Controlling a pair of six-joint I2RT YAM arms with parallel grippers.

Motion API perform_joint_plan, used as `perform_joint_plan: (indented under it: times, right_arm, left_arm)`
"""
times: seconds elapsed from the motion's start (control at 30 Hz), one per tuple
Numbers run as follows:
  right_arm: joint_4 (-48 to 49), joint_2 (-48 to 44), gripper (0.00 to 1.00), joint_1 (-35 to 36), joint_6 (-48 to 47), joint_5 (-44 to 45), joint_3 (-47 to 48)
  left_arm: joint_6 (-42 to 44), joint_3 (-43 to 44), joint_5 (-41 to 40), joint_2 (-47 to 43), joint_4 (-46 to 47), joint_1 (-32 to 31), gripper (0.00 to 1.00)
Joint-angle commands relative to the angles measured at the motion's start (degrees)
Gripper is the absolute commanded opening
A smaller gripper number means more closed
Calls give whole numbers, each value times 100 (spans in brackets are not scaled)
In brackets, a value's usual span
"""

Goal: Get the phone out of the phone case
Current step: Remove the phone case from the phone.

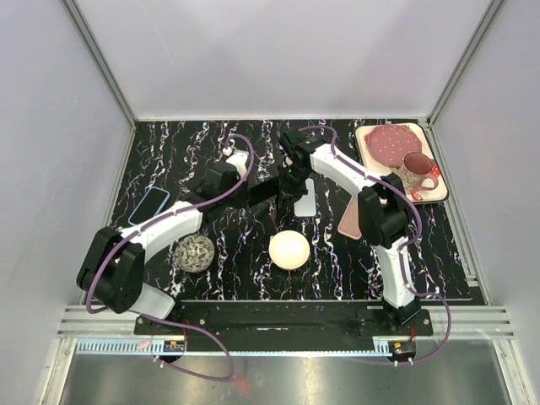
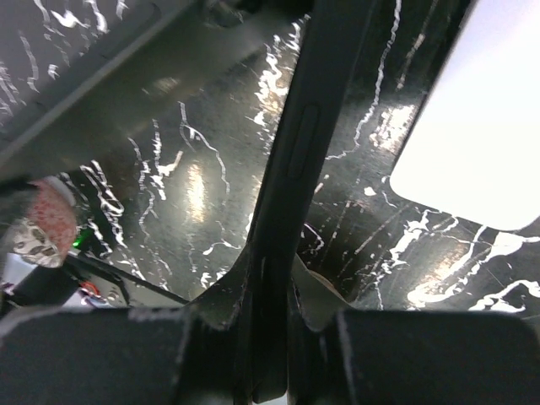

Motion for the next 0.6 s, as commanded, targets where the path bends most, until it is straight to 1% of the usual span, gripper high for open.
perform_joint_plan:
  times: [0.0,0.03,0.13,0.2,0.33,0.53,0.57]
  right_arm:
    - [259,27,0,6,157,-679,516]
    - [285,36,0,6,174,-715,542]
    - [338,-26,0,-3,183,-785,551]
    - [364,-61,0,6,175,-811,543]
    - [391,-87,0,-3,201,-1031,543]
    - [487,-131,0,6,254,-1146,516]
    - [496,-131,0,6,245,-1163,516]
  left_arm:
    - [51,296,815,121,286,29,1]
    - [42,296,858,165,259,29,6]
    - [-72,322,938,359,285,29,14]
    - [-142,375,1025,508,311,29,16]
    - [-239,533,1201,710,355,38,19]
    - [-353,682,1263,939,364,38,18]
    - [-371,691,1263,974,486,38,18]
